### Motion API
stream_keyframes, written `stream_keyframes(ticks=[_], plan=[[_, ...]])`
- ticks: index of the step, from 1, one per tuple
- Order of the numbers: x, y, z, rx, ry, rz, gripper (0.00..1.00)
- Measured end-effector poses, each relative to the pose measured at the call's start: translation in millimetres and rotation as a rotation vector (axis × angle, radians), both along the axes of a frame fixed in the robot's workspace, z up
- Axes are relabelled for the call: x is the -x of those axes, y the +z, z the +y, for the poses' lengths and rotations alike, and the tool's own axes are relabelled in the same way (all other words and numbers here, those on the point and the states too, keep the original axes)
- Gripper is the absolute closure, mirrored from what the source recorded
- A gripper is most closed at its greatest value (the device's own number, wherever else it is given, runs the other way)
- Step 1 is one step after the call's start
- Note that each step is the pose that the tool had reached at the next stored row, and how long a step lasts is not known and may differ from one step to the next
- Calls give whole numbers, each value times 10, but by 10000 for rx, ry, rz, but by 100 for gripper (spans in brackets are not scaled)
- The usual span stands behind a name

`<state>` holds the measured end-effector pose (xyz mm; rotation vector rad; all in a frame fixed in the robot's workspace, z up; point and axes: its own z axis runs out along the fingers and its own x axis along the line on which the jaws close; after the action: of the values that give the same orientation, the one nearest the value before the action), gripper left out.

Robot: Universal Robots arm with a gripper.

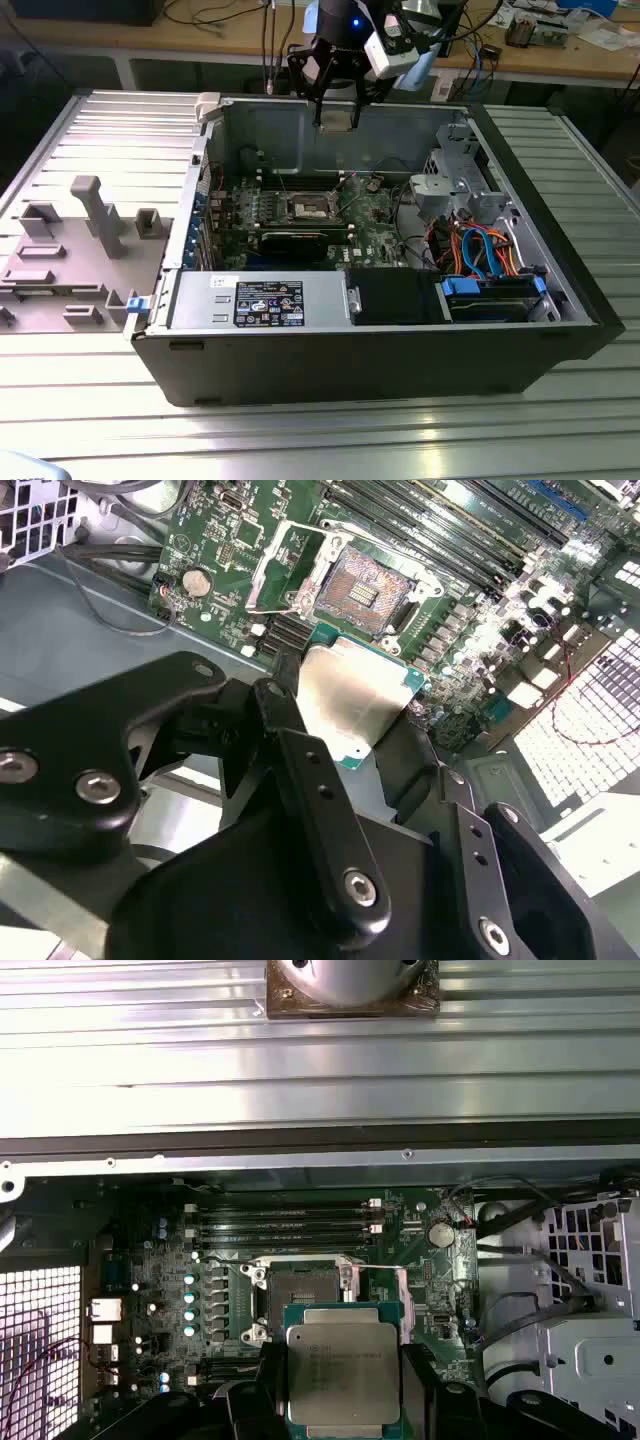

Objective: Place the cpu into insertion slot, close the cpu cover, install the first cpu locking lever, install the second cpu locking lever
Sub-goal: 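Place the cpu into insertion slot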

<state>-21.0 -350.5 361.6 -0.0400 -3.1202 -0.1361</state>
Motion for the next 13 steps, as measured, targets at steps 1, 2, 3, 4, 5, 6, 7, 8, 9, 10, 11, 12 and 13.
stream_keyframes(ticks=[1, 2, 3, 4, 5, 6, 7, 8, 9, 10, 11, 12, 13], plan=[[0, -2, 0, 0, 0, 0, 45], [1, -5, 0, -1, 0, 0, 45], [3, -12, 0, 0, 0, 0, 45], [4, -15, 0, 0, 0, 0, 45], [6, -18, 0, 1, 0, 0, 45], [7, -21, 0, 1, 0, 1, 45], [8, -23, 0, 1, 0, 1, 45], [8, -27, 0, 0, 0, 0, 45], [9, -29, 0, 0, 0, 0, 45], [9, -33, 0, 1, 1, 0, 45], [9, -37, 0, 0, 0, 1, 45], [10, -38, -1, 1, 0, 1, 45], [9, -40, 0, 1, 0, 0, 45]])
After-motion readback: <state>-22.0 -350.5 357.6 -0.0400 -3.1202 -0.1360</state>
